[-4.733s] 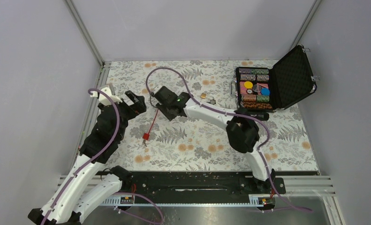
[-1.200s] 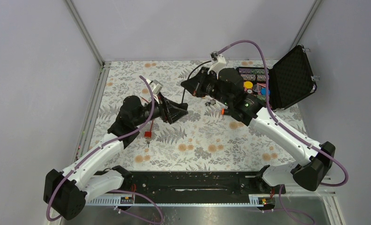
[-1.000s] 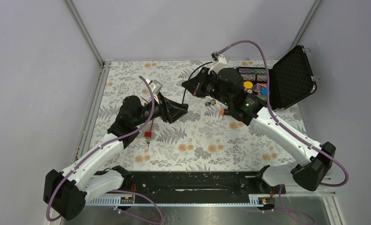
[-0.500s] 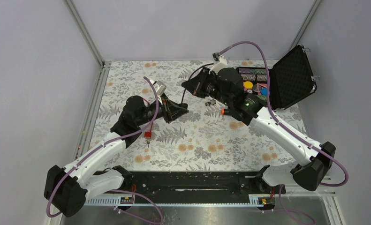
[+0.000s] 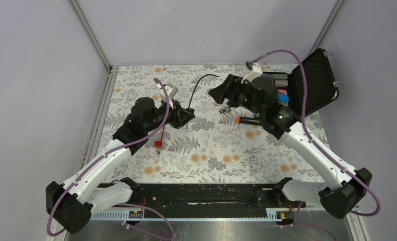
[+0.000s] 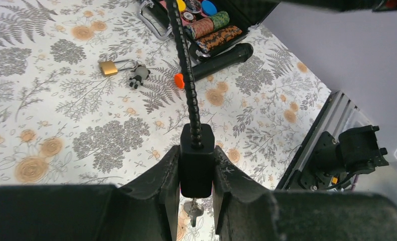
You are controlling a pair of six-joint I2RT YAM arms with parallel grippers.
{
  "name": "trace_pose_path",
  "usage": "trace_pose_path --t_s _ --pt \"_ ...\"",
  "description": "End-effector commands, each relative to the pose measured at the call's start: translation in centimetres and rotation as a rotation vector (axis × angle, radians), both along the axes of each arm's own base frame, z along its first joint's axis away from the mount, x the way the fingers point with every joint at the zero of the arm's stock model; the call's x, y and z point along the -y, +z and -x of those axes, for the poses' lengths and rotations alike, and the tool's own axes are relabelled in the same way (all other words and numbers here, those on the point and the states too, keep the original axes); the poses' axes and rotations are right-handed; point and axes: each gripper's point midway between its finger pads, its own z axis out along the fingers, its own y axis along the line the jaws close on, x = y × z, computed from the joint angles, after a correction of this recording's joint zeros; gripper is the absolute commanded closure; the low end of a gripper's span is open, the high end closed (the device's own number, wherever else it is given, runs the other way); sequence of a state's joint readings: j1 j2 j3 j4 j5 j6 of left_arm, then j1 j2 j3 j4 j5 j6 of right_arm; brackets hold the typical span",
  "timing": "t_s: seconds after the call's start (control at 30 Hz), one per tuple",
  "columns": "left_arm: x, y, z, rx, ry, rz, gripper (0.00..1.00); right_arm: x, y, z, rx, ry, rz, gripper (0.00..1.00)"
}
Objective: Lock with the key
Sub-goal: Lock the lock.
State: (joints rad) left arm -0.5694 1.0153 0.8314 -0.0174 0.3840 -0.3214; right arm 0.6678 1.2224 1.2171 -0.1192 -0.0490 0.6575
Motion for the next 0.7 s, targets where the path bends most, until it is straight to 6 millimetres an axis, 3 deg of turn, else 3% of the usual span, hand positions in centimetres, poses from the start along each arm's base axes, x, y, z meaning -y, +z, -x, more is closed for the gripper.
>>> trace_pose_path --t_s 0.0,0.2,0.33,0.57,0.67 --pt "-1.8 3.9 0.6 0.104 0.025 -0.068 1.00 4.8 3.4 0.1 0.219 -0.039 0.150 0.22" --pt "-1.9 5.0 3.5 0.150 -0.089 -0.082 1.00 7.2 5.3 -0.4 0.236 0.017 0.261 0.28" --pt "-2.1 5.6 4.9 0.183 -0.135 -0.068 1.00 6.2 5.6 0.5 0.320 0.181 0.348 0.24" --pt "-1.9 6.4 6.9 0.219 -0.235 -0.062 1.00 4.4 3.7 2.4 0.446 0.487 0.480 0.21" --pt "-1.9 6.3 7.5 0.224 -0.264 -0.068 1.00 4.2 3.5 2.8 0.472 0.528 0.491 0.22"
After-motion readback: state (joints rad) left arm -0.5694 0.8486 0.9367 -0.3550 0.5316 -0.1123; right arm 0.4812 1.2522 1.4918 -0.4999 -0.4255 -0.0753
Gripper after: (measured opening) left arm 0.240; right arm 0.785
